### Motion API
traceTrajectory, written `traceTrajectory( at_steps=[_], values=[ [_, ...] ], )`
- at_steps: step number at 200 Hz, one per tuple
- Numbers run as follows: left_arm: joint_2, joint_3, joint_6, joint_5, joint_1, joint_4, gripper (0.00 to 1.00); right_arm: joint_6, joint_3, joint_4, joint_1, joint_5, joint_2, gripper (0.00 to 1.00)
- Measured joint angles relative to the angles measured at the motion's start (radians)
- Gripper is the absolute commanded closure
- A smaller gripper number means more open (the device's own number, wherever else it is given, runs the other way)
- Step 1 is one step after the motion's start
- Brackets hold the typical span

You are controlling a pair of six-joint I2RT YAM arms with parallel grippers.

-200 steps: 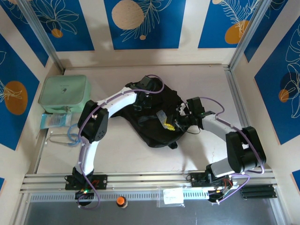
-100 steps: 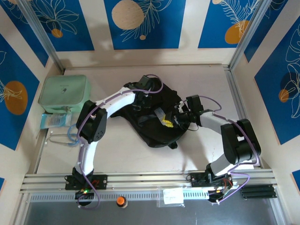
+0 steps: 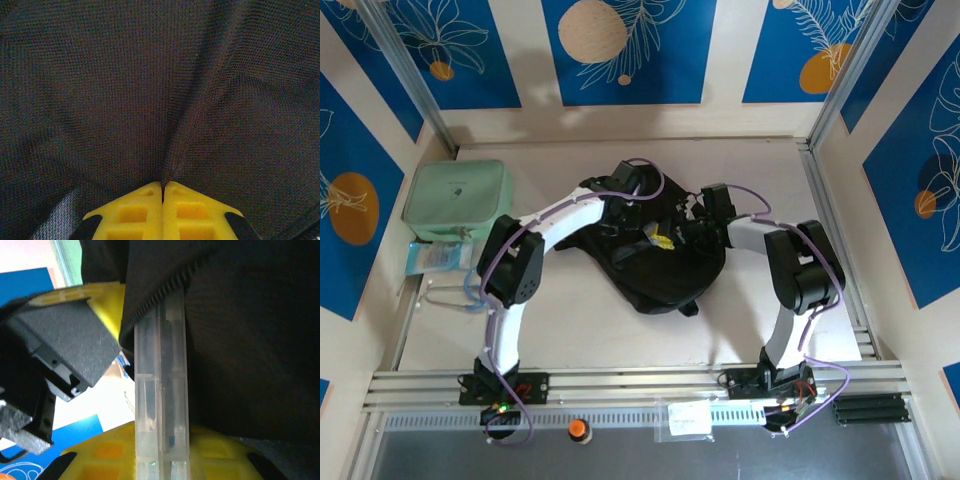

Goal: Pack books, pencil case, and school supplies into a backpack

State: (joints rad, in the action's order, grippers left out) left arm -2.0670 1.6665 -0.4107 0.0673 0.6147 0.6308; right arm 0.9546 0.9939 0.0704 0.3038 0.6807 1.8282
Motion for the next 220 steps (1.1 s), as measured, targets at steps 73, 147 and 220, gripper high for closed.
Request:
traceTrajectory(
  at_steps=[73, 147, 220],
  values=[
    [0.029, -0.031, -0.003, -0.053, -0.018, -0.023, 1.0, -0.07, -0.092, -0.192, -0.016, -0.214, -0.238, 0.47],
    [0.062, -0.047, -0.003, -0.078, -0.02, -0.032, 1.0, -0.112, -0.086, -0.237, 0.037, -0.333, -0.229, 0.79],
    [0.069, -0.052, -0.003, -0.094, -0.024, -0.039, 1.0, -0.108, 0.095, -0.188, 0.085, -0.368, -0.017, 0.88]
  ],
)
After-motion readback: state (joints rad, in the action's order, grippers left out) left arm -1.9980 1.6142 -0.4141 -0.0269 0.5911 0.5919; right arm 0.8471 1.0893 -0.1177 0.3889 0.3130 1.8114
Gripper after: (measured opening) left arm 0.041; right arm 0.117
